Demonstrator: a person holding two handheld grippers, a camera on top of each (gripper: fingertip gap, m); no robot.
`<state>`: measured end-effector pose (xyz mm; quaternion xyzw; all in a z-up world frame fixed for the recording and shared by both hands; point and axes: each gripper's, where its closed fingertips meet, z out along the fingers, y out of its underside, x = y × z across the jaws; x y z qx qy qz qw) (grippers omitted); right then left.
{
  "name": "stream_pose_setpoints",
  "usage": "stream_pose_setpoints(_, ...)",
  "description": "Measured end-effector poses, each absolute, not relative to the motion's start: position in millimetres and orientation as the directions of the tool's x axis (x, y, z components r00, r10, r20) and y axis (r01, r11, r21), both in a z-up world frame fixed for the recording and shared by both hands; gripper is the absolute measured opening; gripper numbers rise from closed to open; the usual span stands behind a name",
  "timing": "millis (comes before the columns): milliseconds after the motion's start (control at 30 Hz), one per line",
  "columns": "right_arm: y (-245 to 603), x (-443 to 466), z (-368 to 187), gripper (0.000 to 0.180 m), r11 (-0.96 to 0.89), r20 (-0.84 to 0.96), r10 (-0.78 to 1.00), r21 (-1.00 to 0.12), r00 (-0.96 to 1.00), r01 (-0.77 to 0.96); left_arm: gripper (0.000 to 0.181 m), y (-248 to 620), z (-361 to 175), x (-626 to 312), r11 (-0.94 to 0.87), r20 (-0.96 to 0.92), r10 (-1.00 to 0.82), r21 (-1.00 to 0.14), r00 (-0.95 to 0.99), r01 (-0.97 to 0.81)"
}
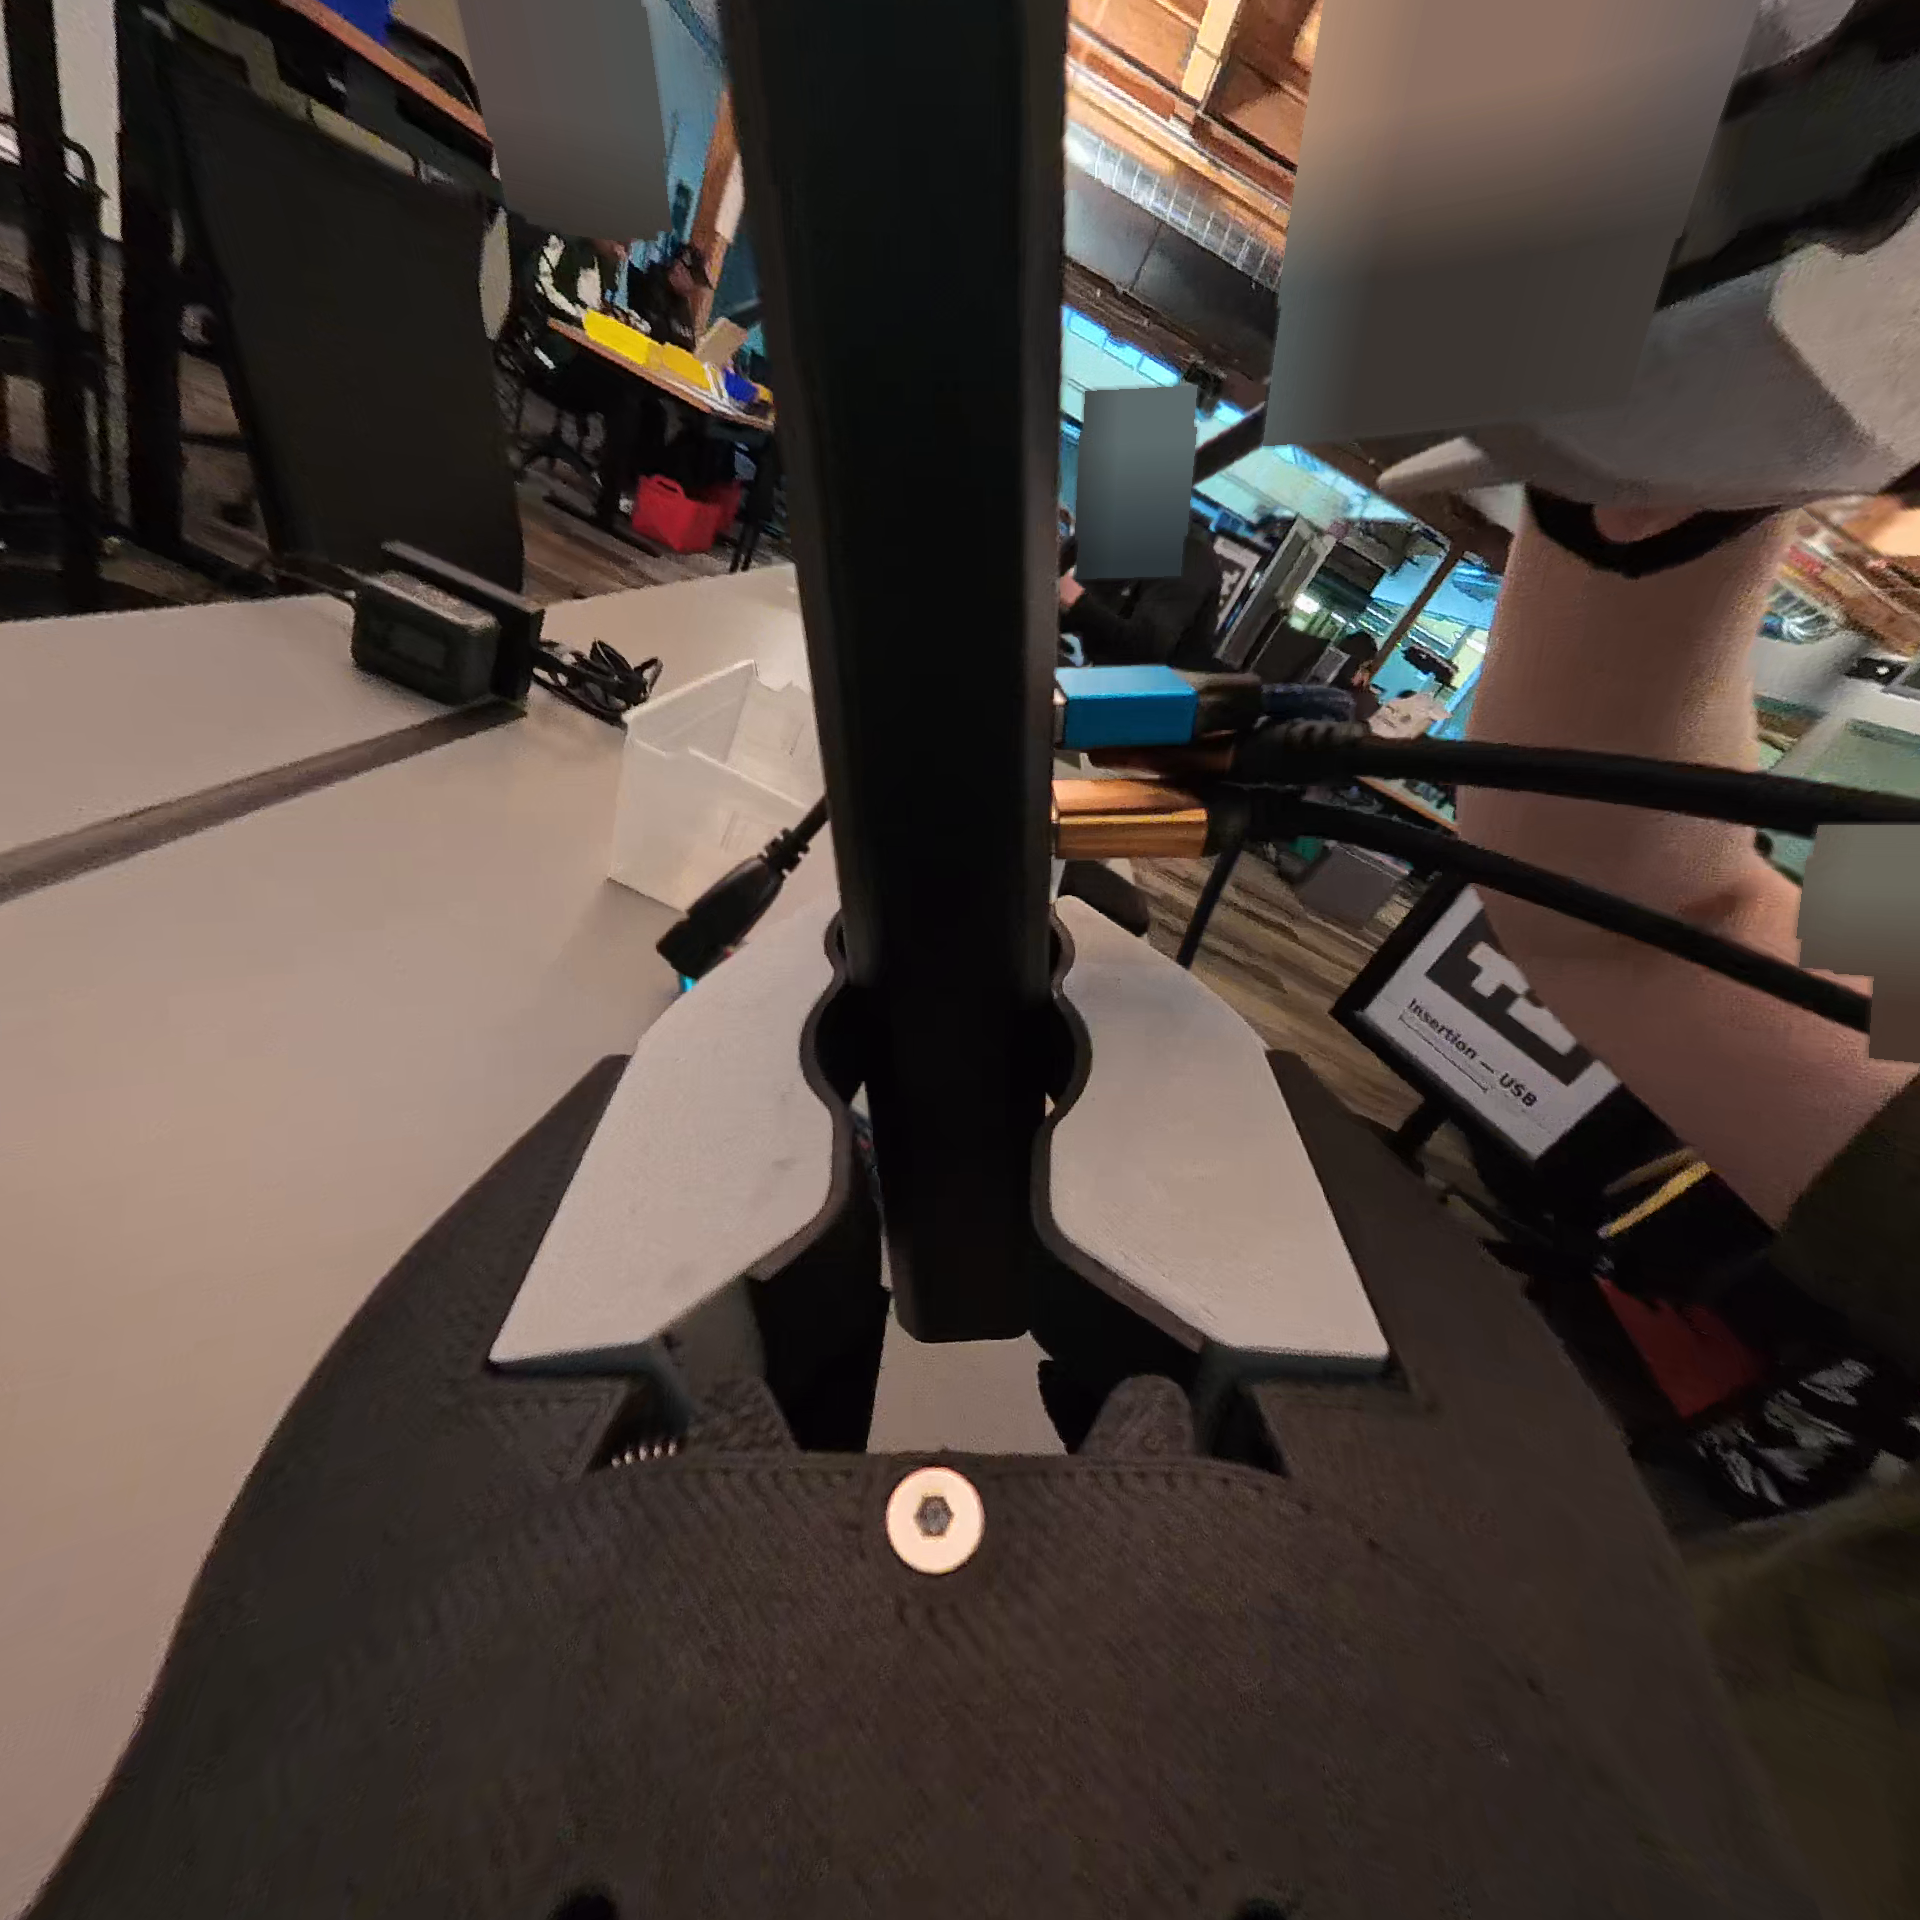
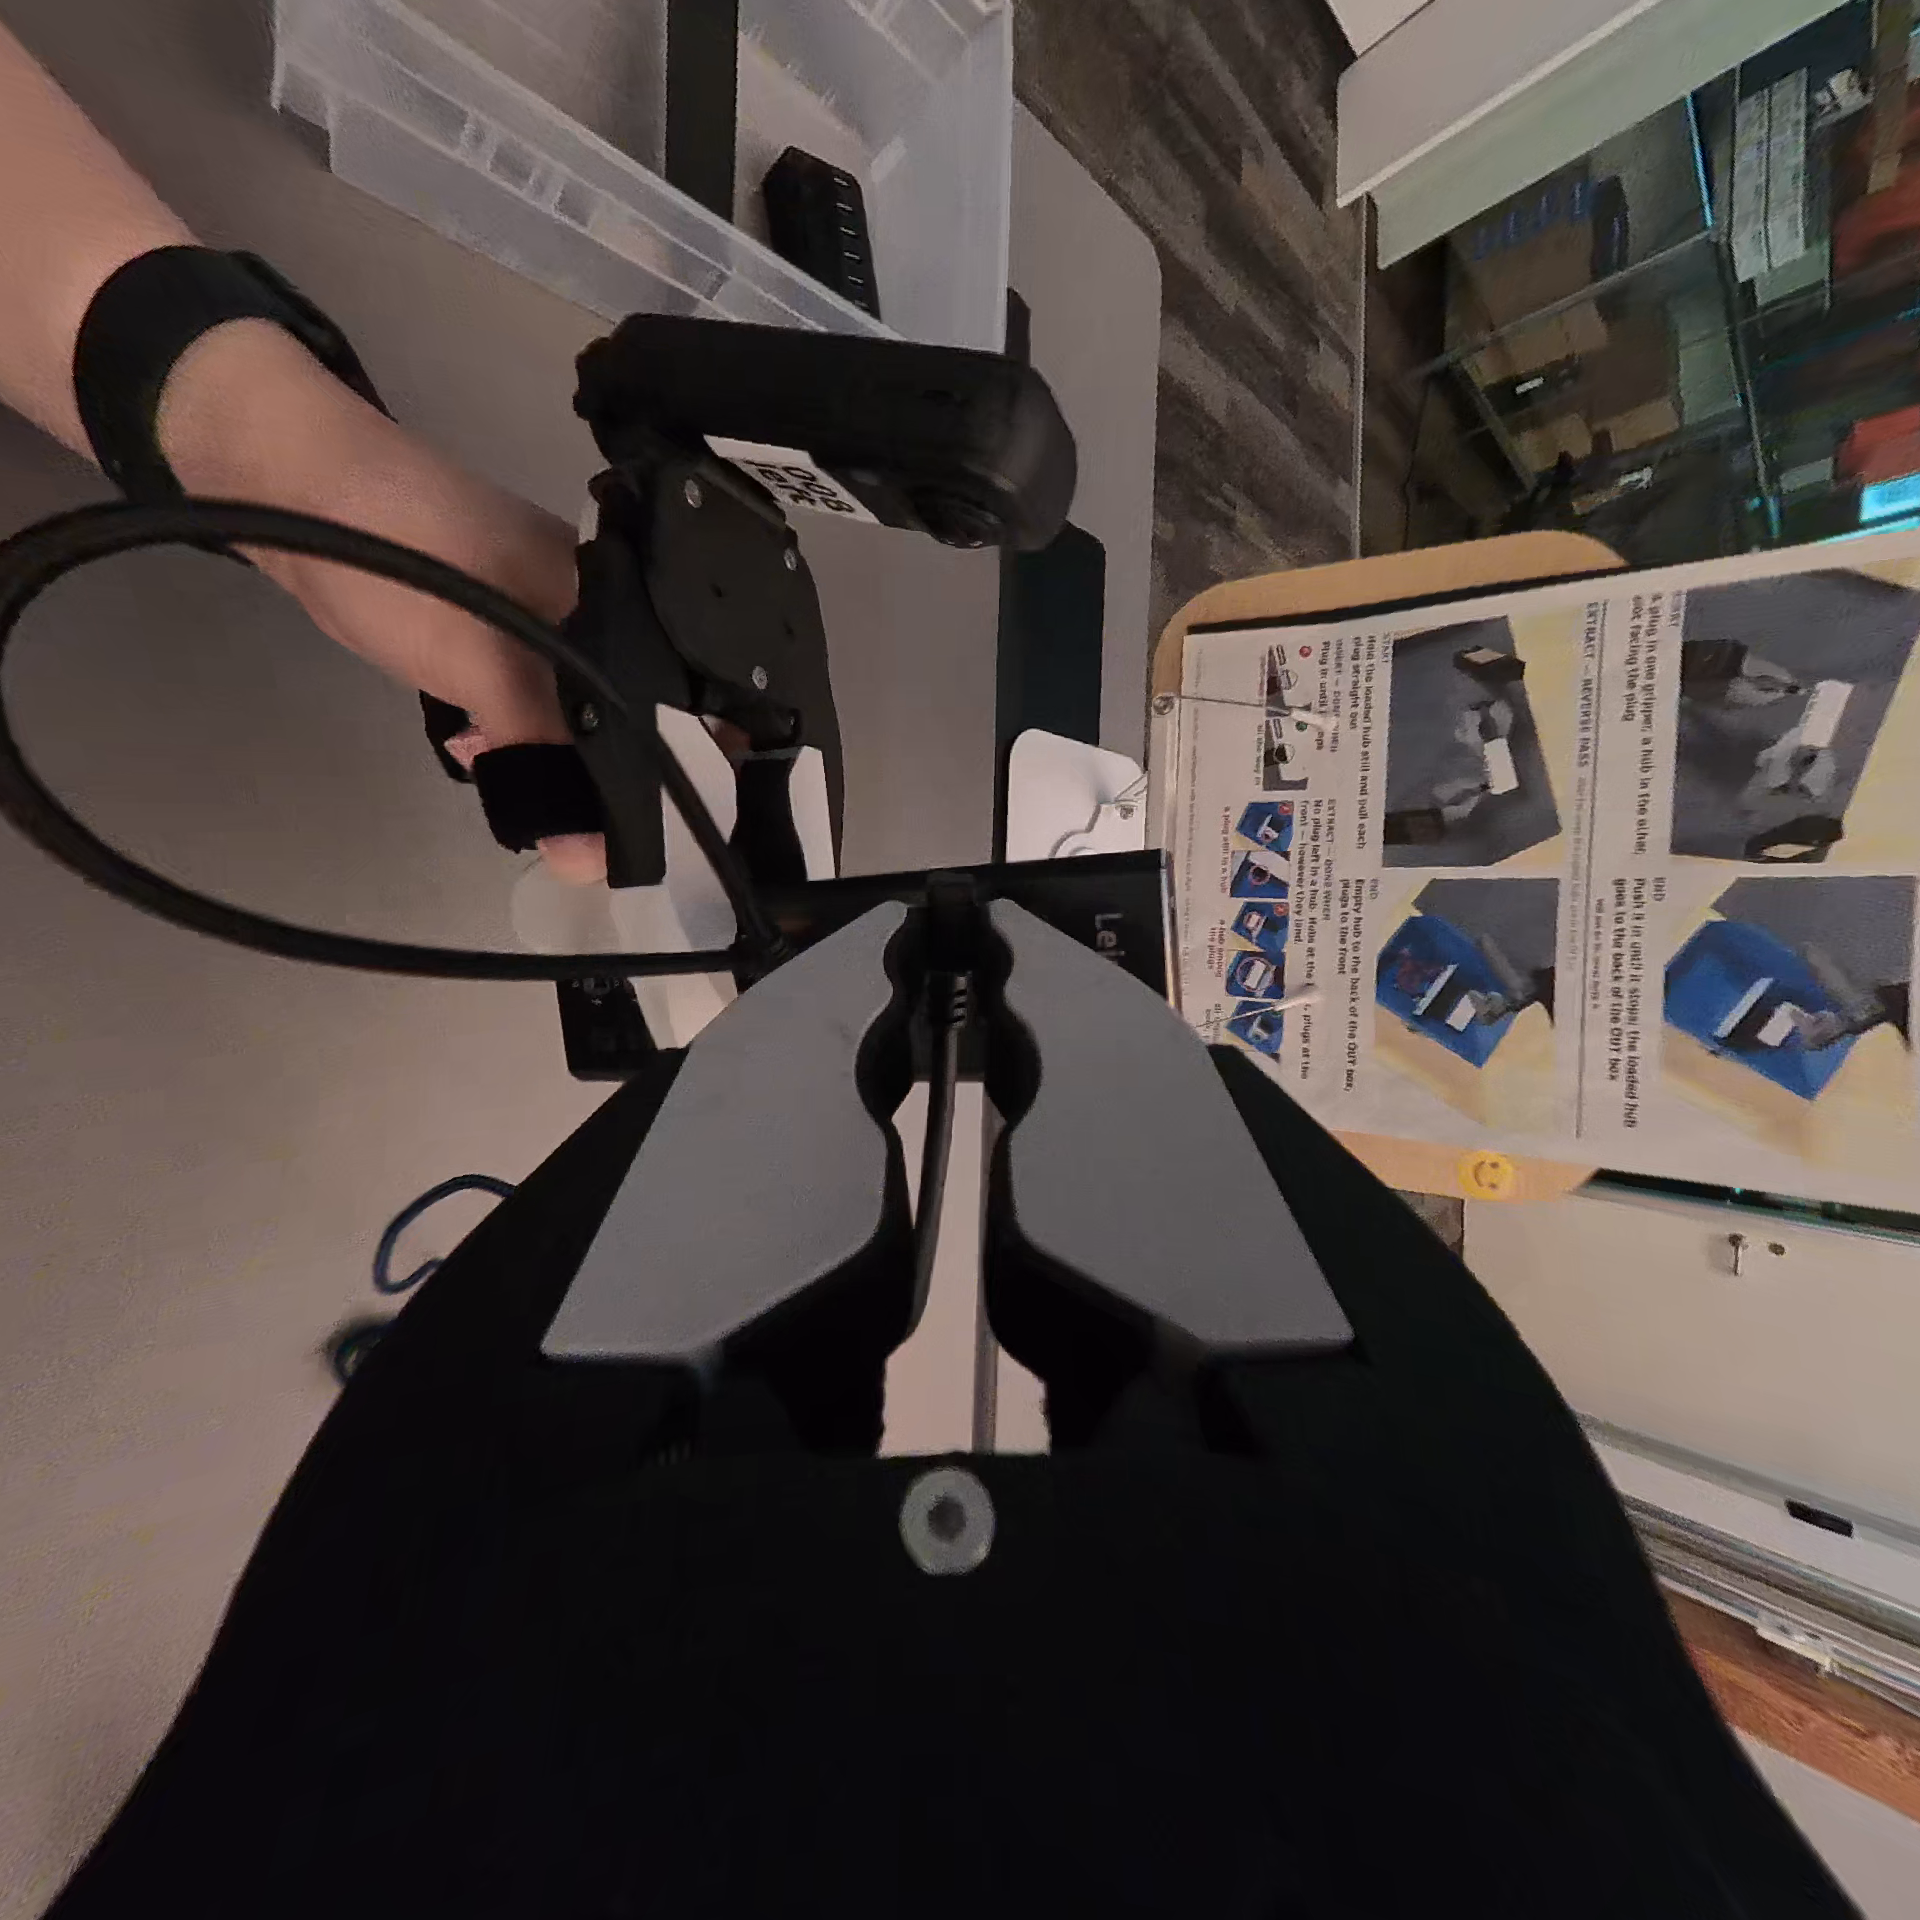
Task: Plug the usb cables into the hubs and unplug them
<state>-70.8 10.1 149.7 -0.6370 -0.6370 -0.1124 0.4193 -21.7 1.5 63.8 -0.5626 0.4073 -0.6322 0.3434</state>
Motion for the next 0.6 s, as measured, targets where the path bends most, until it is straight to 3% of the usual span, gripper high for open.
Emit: stream_pose_setpoints(600,-12.4,-89.8,176.0,0.009,0.092,0.723,0.690,-0.122,0.025,0.988,0.029,-38.8,120.8,-45.8,-0.510,0.480,-0.837,-0.859,-0.262,0.056)
